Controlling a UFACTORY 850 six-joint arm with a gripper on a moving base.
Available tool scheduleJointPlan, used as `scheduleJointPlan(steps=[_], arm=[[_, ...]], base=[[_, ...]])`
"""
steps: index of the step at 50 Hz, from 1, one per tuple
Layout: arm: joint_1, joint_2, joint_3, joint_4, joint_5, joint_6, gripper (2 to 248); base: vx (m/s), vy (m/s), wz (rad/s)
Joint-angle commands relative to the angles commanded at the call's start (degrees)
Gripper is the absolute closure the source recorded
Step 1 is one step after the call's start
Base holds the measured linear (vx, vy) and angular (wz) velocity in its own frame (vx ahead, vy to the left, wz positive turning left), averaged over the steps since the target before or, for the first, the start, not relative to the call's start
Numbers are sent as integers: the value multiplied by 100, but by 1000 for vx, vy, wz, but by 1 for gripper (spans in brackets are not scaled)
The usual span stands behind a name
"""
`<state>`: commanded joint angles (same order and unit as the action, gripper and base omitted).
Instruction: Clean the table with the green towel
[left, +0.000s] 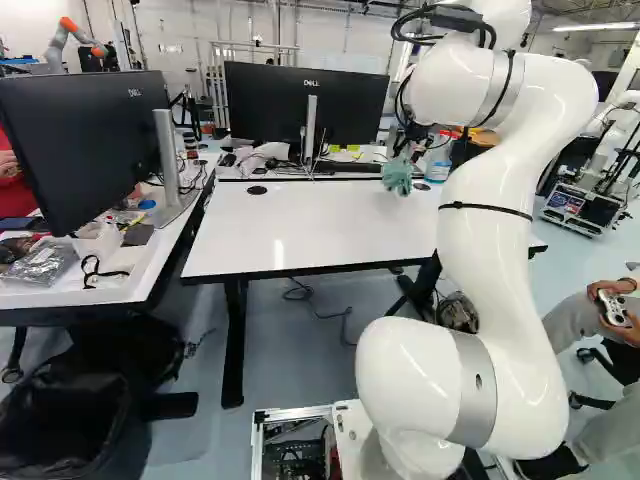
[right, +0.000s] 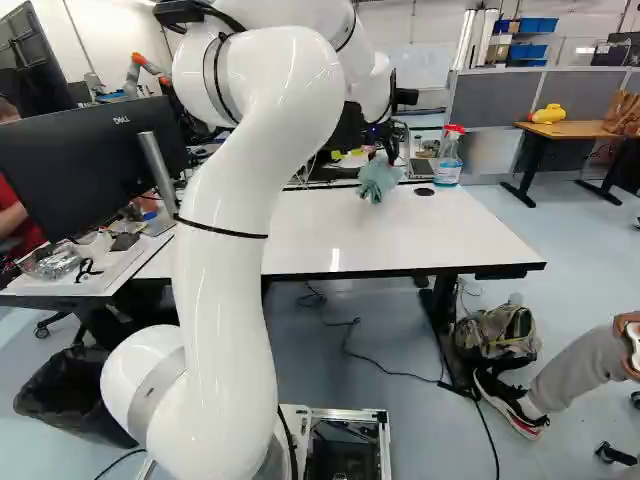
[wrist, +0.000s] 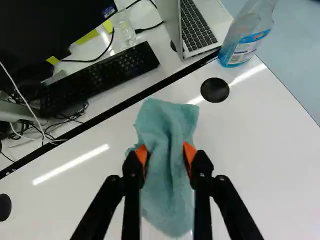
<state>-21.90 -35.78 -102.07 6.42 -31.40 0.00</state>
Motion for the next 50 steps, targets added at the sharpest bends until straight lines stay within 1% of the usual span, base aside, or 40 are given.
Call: scheduleJointPlan(steps=[1, 6, 7, 11, 12, 16, 17, 21, 22, 31, 50], arm=[[0, 0, 0, 0, 0, 0, 122], [0, 0, 0, 0, 0, 0, 122], [0, 0, 0, 0, 0, 0, 86], [0, 0, 0, 0, 0, 0, 86], [0, 0, 0, 0, 0, 0, 49], [0, 0, 0, 0, 0, 0, 49], [0, 0, 0, 0, 0, 0, 11], [0, 0, 0, 0, 0, 0, 11], [0, 0, 0, 0, 0, 0, 3], [17, 33, 44, 0, 0, 0, 3], [196, 431, 582, 0, 0, 0, 3]], base=[[0, 0, 0], [0, 0, 0], [0, 0, 0], [0, 0, 0], [0, 0, 0], [0, 0, 0], [0, 0, 0], [0, 0, 0], [0, 0, 0], [0, 0, 0], [0, 0, 0]])
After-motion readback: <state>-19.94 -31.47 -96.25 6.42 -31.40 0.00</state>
